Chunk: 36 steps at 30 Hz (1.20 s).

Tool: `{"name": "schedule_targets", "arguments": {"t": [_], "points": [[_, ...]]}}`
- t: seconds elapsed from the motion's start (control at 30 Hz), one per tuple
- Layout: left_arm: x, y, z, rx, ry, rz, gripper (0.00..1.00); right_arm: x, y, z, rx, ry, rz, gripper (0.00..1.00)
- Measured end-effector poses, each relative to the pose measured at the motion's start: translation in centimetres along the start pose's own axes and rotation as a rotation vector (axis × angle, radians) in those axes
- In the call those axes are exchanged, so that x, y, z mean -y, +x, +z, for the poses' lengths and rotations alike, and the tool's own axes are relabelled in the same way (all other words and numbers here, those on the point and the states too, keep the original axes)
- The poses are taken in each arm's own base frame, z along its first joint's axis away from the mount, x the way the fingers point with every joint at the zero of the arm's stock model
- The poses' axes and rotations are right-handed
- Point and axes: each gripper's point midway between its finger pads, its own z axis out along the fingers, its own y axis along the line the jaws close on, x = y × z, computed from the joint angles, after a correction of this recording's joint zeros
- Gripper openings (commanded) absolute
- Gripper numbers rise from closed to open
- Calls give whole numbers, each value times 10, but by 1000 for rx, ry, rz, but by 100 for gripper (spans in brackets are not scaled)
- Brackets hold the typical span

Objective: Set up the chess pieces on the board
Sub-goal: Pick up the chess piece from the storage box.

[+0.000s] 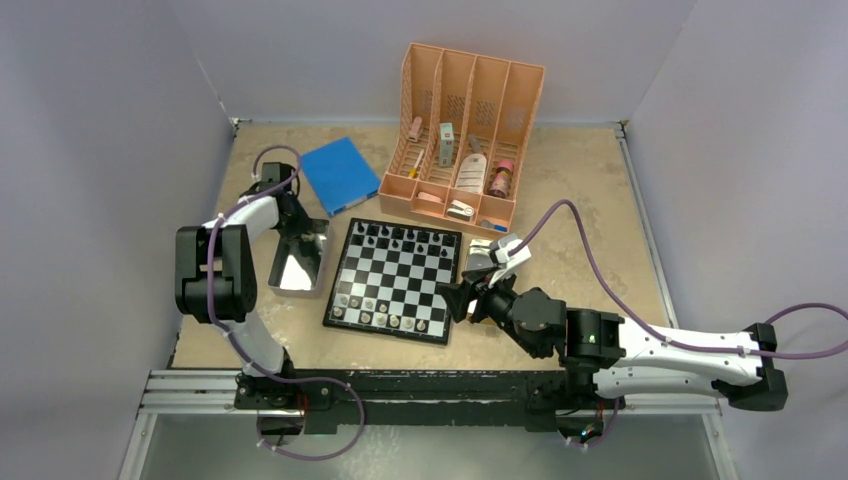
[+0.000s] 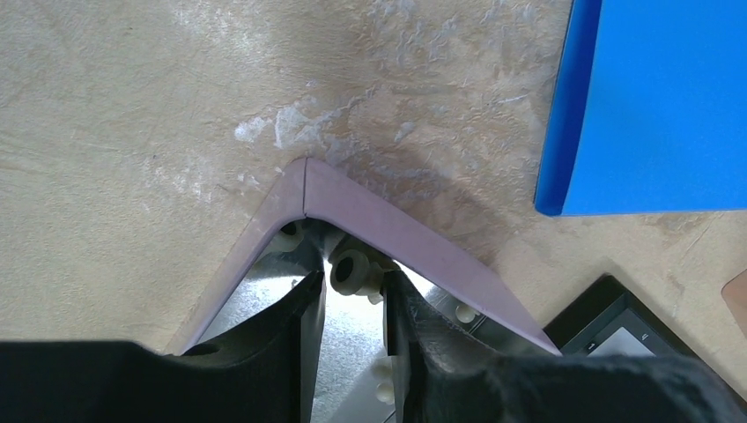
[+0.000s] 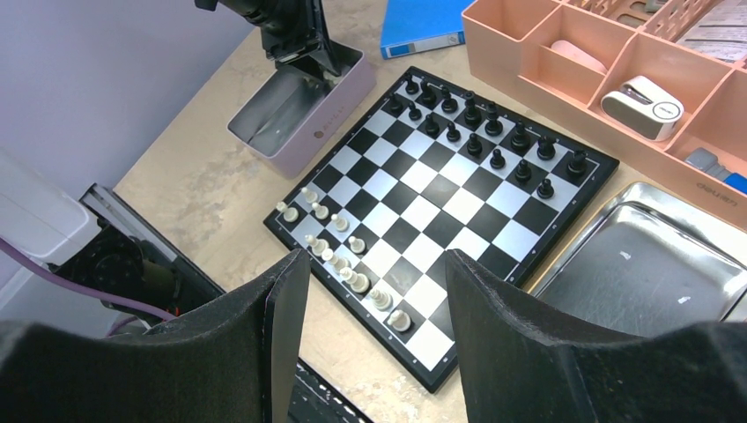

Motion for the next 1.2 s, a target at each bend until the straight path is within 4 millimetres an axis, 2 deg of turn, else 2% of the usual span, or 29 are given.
{"name": "schedule_targets", "arguments": {"t": [0.2, 0.47, 0.6, 0.73, 0.9, 1.03, 1.13, 1.2], "points": [[1, -1, 1, 4, 3, -5, 30, 0, -1, -1, 3, -1, 3, 61], [3, -1, 1, 4, 16, -4, 18, 1, -3, -3, 8, -4, 8, 61], [5, -1, 1, 0, 25, 2, 18, 1, -3, -3, 6, -3, 6, 61], [6, -1, 0, -7, 30, 3, 28, 1, -3, -3, 6, -3, 7, 61], [4, 2, 0, -19, 23, 5, 33, 1, -3, -3, 7, -3, 7, 61], [4, 3, 1, -23, 21, 5, 32, 1, -5, -4, 11, -6, 13, 61], [4, 3, 2, -25, 22, 5, 25, 1, -6, -5, 16, -7, 18, 61], [5, 2, 1, -25, 27, 7, 24, 1, -7, -5, 17, -8, 19, 61]]}}
